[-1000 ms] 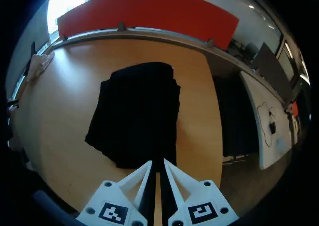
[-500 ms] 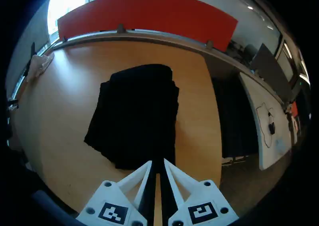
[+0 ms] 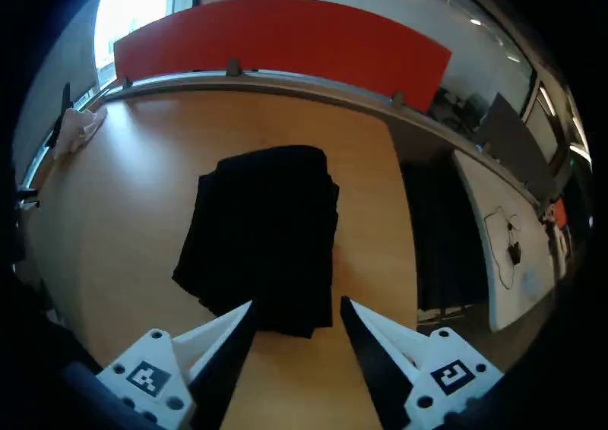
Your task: Fold towel
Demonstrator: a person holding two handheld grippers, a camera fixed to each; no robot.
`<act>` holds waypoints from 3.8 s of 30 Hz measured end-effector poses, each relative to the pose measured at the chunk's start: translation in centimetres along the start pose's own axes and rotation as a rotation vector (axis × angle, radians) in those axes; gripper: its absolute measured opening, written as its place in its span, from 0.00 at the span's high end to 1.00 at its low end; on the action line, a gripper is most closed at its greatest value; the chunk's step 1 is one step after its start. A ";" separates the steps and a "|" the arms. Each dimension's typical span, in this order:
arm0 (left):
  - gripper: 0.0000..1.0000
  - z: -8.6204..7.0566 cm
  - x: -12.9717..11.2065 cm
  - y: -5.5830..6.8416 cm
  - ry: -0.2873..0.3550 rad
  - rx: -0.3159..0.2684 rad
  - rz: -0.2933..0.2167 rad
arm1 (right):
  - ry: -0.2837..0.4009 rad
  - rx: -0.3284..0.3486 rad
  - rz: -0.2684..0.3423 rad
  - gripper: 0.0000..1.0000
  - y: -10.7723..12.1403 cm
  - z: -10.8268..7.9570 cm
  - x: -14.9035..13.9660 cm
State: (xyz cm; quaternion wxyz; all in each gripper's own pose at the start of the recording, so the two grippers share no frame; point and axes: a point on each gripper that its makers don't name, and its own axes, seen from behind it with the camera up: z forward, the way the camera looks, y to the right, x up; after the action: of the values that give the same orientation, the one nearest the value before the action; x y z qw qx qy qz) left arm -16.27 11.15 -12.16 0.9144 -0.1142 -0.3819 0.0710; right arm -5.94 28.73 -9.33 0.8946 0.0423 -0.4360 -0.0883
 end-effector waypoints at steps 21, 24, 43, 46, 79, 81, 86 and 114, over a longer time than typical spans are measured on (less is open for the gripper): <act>0.04 -0.6 -0.6 -1.1 -0.003 0.031 -0.025 | 0.053 0.043 -0.049 0.07 -2.0 2.5 6.4; 0.04 -0.7 -0.8 -1.4 -0.005 0.040 -0.034 | 0.062 0.048 -0.055 0.07 -2.2 2.9 7.6; 0.04 -1.3 -2.3 -2.7 -0.020 0.083 -0.073 | 0.070 0.071 -0.070 0.07 -2.9 5.6 11.1; 0.04 -1.4 -2.4 -2.7 -0.021 0.088 -0.076 | 0.062 0.069 -0.065 0.06 -2.7 6.1 10.8; 0.04 -2.3 -3.2 -3.2 -0.046 0.125 -0.085 | -0.002 0.080 -0.023 0.06 -2.1 10.4 9.3; 0.04 -2.2 -3.1 -3.1 -0.045 0.122 -0.084 | 0.004 0.081 -0.022 0.07 -2.1 10.2 9.5; 0.04 -2.0 -2.8 -3.2 -0.037 0.119 -0.084 | 0.029 0.076 -0.020 0.07 -2.3 9.0 10.1; 0.04 -2.4 -1.7 -3.8 0.013 0.095 -0.076 | 0.229 0.019 0.091 0.07 -3.2 3.3 11.7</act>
State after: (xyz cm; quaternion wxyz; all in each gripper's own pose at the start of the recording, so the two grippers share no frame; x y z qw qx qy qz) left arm -15.59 6.78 -13.92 0.9233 -0.0565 -0.3762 0.0536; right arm -1.85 23.34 1.20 0.9412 0.0407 -0.3332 -0.0378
